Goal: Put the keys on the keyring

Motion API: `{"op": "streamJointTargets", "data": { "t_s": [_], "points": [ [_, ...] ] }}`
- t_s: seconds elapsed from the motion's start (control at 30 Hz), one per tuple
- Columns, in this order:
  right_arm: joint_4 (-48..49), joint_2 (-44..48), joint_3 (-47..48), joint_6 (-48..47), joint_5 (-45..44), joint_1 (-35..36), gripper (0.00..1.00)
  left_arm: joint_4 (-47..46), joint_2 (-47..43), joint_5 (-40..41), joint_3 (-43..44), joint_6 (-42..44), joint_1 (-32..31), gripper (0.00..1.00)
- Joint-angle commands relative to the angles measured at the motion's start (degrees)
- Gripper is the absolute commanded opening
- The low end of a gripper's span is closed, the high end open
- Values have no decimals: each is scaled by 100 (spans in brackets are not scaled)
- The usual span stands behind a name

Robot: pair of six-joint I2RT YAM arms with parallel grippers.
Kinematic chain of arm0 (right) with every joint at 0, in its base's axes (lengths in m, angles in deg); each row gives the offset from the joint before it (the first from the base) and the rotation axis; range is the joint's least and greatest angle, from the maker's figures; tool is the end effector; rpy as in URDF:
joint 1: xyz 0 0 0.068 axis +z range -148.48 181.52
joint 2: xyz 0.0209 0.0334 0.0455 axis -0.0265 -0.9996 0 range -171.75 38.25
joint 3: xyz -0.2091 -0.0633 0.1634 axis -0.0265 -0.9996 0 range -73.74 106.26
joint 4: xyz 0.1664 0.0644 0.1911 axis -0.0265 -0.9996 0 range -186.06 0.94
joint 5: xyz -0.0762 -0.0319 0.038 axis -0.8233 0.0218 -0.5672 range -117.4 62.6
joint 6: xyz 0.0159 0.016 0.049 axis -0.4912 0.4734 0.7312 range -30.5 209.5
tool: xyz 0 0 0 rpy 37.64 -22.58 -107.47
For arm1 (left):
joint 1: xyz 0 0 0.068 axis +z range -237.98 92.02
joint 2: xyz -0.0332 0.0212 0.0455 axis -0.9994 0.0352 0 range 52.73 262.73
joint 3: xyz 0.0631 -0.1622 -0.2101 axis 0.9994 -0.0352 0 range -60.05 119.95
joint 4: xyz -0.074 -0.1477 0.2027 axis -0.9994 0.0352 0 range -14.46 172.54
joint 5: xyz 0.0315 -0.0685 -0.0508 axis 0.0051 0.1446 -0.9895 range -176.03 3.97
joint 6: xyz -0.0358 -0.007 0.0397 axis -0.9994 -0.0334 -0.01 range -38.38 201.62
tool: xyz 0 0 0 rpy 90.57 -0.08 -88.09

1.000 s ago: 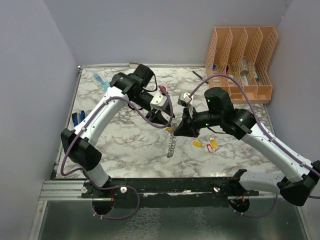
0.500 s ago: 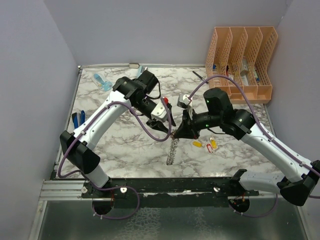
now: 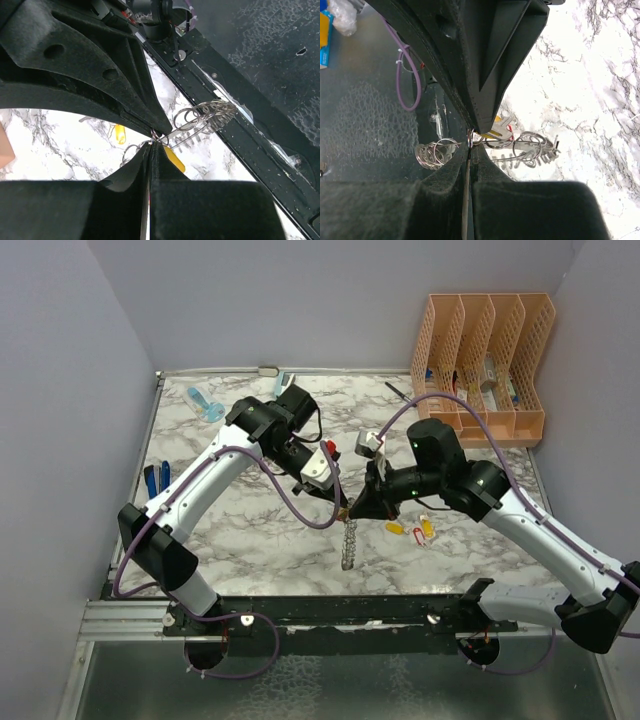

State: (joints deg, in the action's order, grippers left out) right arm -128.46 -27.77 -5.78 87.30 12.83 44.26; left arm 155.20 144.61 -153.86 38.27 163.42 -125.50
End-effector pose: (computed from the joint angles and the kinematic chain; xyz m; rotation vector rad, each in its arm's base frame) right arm 0.1575 0.1769 0.3614 -1.2381 1.9273 1.1599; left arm 0.2105 -0.2032 0.3808 1.9701 0.9052 -1.2239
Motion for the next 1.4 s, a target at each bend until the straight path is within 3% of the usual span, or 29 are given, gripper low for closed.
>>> {"op": "streamJointTargets", "data": {
  "t_s": [0.0,0.33,0.8,1.37],
  "points": [
    [349,195,38,183,-87,-13,1,111,-192,-208,-84,153,-28,0],
    [190,283,1,459,-654,-20,1,111,-262,2,-153,115,-28,0],
    [413,633,-131,645,-787,-25,1,94,-265,244,-489,284,-28,0],
    [587,594,-327,974,-1122,-18,1,-170,-249,310,-193,-162,-28,0]
  ]
}}
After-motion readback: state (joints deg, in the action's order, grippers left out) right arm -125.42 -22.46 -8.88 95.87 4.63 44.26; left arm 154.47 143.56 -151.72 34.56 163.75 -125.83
